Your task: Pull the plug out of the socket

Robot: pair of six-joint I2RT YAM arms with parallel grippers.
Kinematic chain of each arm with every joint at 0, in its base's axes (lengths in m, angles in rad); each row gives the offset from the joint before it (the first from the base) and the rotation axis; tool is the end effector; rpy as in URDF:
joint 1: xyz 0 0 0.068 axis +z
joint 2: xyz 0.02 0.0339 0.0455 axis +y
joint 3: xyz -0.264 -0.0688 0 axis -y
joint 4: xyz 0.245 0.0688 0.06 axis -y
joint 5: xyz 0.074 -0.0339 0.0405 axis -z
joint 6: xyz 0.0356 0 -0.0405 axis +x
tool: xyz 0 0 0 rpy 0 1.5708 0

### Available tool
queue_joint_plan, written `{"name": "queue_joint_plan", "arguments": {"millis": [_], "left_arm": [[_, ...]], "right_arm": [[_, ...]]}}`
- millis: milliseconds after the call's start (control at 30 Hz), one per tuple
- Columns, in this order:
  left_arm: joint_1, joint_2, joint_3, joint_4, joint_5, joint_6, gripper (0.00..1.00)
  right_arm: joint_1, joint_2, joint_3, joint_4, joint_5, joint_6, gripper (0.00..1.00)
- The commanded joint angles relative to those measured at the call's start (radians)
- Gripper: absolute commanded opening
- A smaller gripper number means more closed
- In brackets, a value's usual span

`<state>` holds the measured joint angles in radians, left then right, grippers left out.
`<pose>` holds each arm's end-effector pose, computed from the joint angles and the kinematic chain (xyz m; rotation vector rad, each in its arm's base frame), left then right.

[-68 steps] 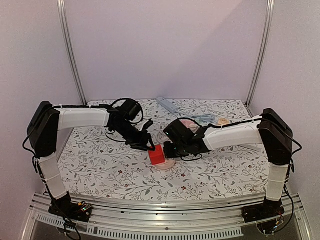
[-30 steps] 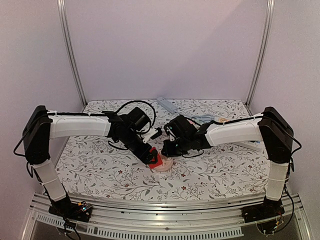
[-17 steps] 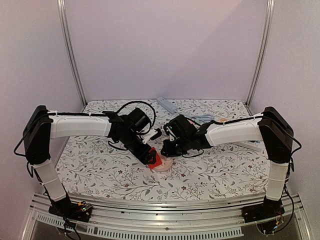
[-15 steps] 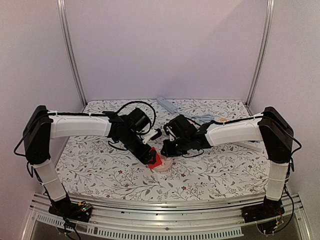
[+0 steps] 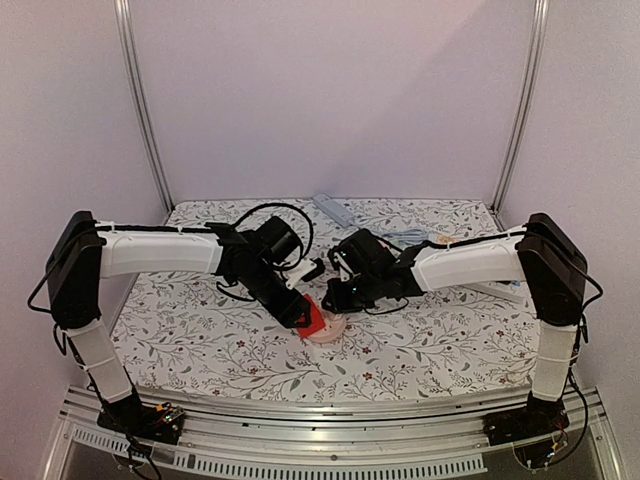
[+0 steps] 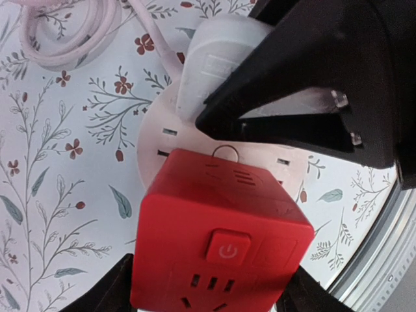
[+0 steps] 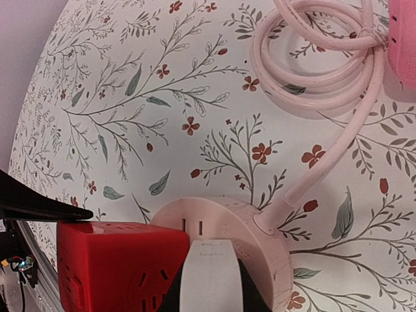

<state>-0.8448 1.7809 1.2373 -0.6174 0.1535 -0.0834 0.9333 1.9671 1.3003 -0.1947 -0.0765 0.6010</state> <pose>0.2344 -0.2723 0.1962 1.0850 2.5903 -0.4543 0.2495 0.3414 0.1696 -0.4637 2.5433 0.7356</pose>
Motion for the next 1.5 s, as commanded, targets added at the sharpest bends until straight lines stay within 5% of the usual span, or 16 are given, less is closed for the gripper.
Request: {"name": "queue_joint_plan", "arguments": {"millis": [0, 400, 867, 1467], "left_arm": [[-0.007, 0.018, 0.024, 0.001, -0.003, -0.007, 0.59], [-0.010, 0.038, 0.033, -0.008, 0.003, -0.007, 0.51], [-0.010, 0.081, 0.054, -0.027, 0.009, -0.010, 0.44], [-0.015, 0.095, 0.054, -0.032, 0.006, -0.010, 0.41]], "right_arm": [[-0.009, -0.005, -0.028, 0.084, -0.083, 0.011, 0.00], [-0.040, -0.014, -0.079, 0.179, -0.143, 0.066, 0.00], [0.033, -0.054, -0.073, 0.139, -0.070, -0.068, 0.00], [-0.066, -0.055, -0.111, 0.201, -0.185, 0.165, 0.00]]}}
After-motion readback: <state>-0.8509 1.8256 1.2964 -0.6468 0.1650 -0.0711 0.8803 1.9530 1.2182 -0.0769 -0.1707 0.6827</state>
